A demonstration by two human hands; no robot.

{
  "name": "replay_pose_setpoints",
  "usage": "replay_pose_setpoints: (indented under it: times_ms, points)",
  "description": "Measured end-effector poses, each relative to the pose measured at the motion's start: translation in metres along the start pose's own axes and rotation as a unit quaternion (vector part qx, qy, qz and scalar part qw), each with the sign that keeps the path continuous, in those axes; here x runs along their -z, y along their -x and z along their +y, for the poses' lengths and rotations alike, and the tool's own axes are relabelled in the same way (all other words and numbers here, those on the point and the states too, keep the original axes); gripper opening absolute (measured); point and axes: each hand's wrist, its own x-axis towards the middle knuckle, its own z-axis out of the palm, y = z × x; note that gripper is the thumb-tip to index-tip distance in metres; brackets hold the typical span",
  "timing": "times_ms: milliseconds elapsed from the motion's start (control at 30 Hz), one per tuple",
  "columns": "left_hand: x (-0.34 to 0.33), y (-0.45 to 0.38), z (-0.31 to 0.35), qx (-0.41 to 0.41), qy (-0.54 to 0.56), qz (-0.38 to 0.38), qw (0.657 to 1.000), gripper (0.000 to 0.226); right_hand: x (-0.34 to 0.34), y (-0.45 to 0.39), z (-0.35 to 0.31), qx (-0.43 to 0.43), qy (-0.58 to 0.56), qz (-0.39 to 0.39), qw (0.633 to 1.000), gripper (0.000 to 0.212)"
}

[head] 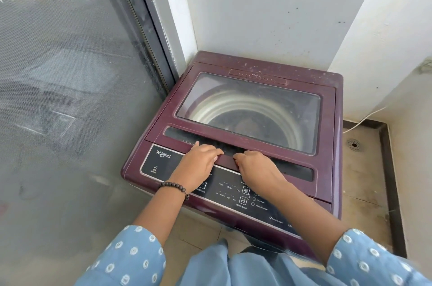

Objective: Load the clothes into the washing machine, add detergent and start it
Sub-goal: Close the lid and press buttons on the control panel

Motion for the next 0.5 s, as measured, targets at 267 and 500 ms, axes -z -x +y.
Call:
replay_pose_setpoints:
  times_ms: [267,500]
  points:
    - [-0.009,0.001,-0.005,-0.006,0.020,0.039,0.999,0.028,-0.017,-0.002,0.011,0.026,-0.036,0.045,0.998,0.014]
    - [-0.010,-0.001,-0.010,-0.016,0.048,0.041,0.998,0.028,-0.030,0.001,0.019,0.031,-0.082,0.102,0.991,0.023]
